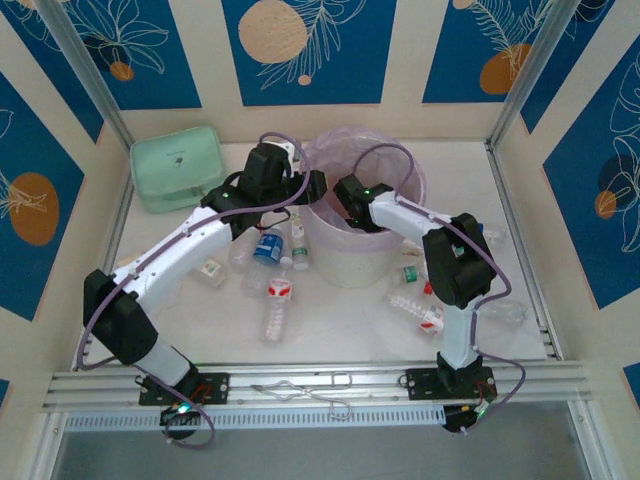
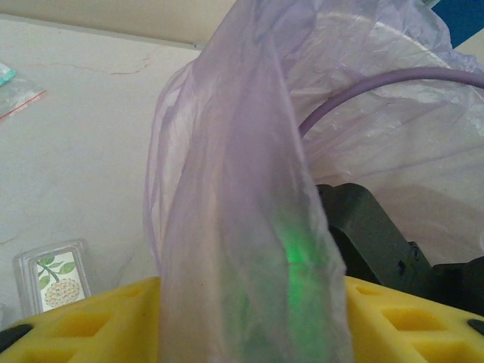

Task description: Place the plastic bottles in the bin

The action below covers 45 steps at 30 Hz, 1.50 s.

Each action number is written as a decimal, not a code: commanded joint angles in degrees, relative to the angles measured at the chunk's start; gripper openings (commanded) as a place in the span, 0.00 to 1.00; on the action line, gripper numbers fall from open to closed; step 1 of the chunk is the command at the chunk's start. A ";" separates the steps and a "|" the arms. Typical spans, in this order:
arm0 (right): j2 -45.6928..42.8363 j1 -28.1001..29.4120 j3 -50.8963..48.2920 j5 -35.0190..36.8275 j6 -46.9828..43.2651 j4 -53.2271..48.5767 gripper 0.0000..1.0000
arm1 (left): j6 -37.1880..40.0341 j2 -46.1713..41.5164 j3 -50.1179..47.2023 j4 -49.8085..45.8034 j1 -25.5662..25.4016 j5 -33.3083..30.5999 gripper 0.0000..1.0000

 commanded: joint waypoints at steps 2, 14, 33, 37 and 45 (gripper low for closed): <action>-4.54 1.45 4.17 -3.88 -1.20 -1.64 0.86 | 1.88 -0.44 -1.29 -3.08 -0.03 -1.93 0.58; -16.94 1.01 17.54 -1.42 -6.37 -14.93 0.96 | 2.03 -1.19 -2.08 -2.62 -0.05 -3.06 0.58; -21.24 -42.38 12.55 -11.51 18.66 -18.13 0.99 | 2.26 -1.34 -0.91 -3.43 -0.05 -3.86 0.58; -19.61 -48.91 2.41 -12.42 27.47 -10.02 0.99 | 1.69 -1.68 -1.41 -3.08 0.01 -3.62 0.58; -9.42 -51.94 -2.43 -16.27 32.22 -2.48 0.99 | 2.10 -2.64 -2.61 -1.07 -0.06 -3.50 0.59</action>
